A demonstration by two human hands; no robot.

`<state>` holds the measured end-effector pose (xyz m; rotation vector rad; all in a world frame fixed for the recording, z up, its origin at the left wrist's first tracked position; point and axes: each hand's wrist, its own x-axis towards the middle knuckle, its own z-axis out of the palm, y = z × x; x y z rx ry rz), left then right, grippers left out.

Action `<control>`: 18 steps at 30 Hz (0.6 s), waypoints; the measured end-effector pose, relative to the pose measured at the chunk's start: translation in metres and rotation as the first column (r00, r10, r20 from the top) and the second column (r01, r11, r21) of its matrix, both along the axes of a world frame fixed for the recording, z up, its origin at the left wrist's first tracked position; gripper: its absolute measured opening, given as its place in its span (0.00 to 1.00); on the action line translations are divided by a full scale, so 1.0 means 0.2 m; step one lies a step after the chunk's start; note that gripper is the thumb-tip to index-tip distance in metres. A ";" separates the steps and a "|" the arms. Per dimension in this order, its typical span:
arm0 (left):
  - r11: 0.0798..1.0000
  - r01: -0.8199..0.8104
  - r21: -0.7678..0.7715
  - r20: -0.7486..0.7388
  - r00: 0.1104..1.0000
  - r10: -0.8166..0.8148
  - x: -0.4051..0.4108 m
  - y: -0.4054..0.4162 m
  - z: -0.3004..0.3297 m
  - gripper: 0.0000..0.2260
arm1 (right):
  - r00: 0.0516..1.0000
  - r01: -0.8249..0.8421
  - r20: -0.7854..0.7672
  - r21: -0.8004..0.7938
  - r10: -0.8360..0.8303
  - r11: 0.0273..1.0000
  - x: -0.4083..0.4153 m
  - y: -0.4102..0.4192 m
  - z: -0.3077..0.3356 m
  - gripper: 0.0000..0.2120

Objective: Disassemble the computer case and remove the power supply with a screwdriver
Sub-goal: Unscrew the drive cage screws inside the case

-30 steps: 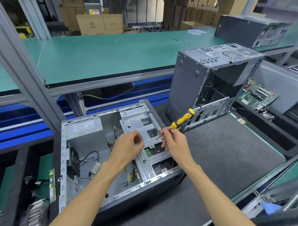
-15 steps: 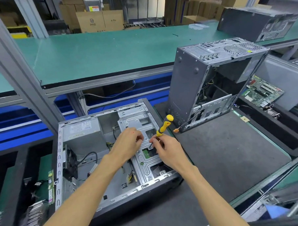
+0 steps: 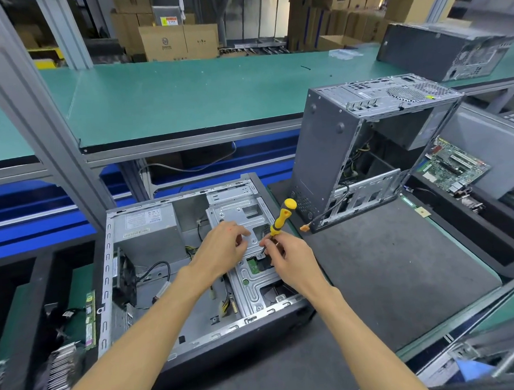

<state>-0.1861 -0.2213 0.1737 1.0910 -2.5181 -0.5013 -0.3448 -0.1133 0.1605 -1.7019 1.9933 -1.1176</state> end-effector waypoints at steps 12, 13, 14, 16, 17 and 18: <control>0.950 0.251 0.185 -0.405 0.901 -0.159 -0.04 0.16 0.53 0.15 | 0.991 -0.119 0.046 -0.110 0.125 0.987 0.01 -0.01 -0.02 0.08; 0.949 0.277 0.148 -0.354 0.911 -0.210 -0.05 0.18 0.56 0.16 | 0.991 -0.125 0.034 -0.114 0.130 0.986 0.01 0.00 -0.01 0.07; 0.953 0.287 0.096 -0.285 0.925 -0.250 -0.05 0.19 0.59 0.17 | 0.991 -0.127 0.018 -0.115 0.130 0.985 0.01 0.00 0.00 0.08; 0.960 0.278 0.004 -0.159 0.949 -0.274 -0.06 0.20 0.62 0.15 | 0.992 -0.123 0.007 -0.111 0.124 0.986 0.02 0.00 0.01 0.08; 0.964 0.266 -0.019 -0.125 0.956 -0.266 -0.07 0.20 0.63 0.14 | 0.992 -0.123 0.018 -0.102 0.125 0.987 0.01 0.00 0.01 0.08; 0.966 0.254 -0.038 -0.103 0.961 -0.257 -0.07 0.20 0.64 0.13 | 0.992 -0.122 0.030 -0.087 0.125 0.989 0.01 0.00 0.01 0.07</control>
